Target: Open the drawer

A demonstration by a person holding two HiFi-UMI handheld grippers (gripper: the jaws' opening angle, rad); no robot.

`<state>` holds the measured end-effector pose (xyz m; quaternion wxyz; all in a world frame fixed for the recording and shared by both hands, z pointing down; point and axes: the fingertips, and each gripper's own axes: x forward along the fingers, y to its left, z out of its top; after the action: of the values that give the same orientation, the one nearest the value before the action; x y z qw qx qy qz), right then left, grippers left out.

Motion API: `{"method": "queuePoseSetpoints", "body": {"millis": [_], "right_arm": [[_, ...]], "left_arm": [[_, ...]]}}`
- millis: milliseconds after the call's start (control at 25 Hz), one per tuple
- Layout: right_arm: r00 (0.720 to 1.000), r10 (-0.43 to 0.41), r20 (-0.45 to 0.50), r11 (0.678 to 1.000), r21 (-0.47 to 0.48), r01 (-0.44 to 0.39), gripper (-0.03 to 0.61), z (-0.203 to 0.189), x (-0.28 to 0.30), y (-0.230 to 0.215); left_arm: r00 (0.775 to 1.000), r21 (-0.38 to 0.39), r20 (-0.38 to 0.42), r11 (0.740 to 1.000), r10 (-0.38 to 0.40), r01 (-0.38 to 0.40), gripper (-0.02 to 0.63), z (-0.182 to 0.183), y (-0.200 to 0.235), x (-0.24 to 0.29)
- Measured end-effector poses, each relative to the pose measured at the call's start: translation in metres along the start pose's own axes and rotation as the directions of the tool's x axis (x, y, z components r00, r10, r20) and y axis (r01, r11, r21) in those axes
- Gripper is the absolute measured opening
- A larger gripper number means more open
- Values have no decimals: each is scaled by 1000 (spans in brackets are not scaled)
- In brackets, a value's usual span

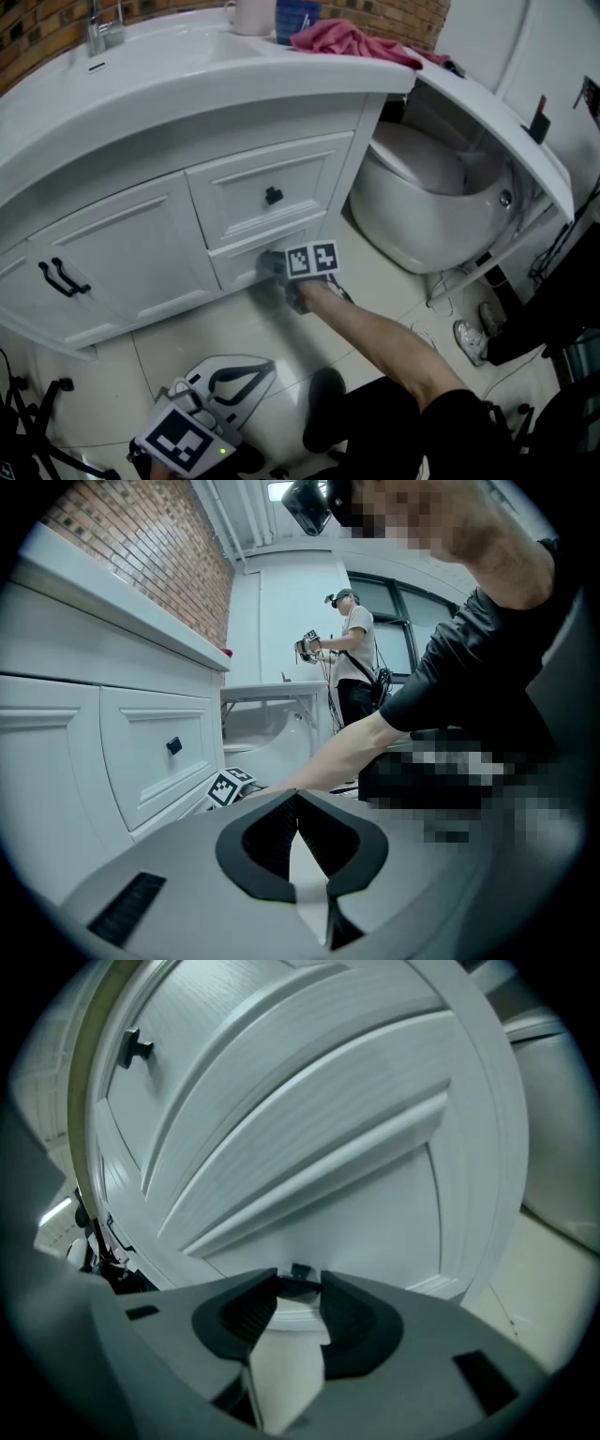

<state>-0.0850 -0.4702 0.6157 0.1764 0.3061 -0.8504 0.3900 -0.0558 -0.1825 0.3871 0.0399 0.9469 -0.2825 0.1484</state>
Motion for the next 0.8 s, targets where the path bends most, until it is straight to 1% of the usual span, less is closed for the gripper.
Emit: {"method": "queuePoseSetpoints", "body": {"millis": [440,800], "right_arm": [[999,35,-38,999,4,-35,160,-13,-10,3],[996,31,-87,999,-18,-33,160,-32,-27,6]], "left_arm": [[1000,-11,3,1000,11,-11,3,-2,4,2],[1000,-21,2,1000,14,-14,3,-3,5,1]]}}
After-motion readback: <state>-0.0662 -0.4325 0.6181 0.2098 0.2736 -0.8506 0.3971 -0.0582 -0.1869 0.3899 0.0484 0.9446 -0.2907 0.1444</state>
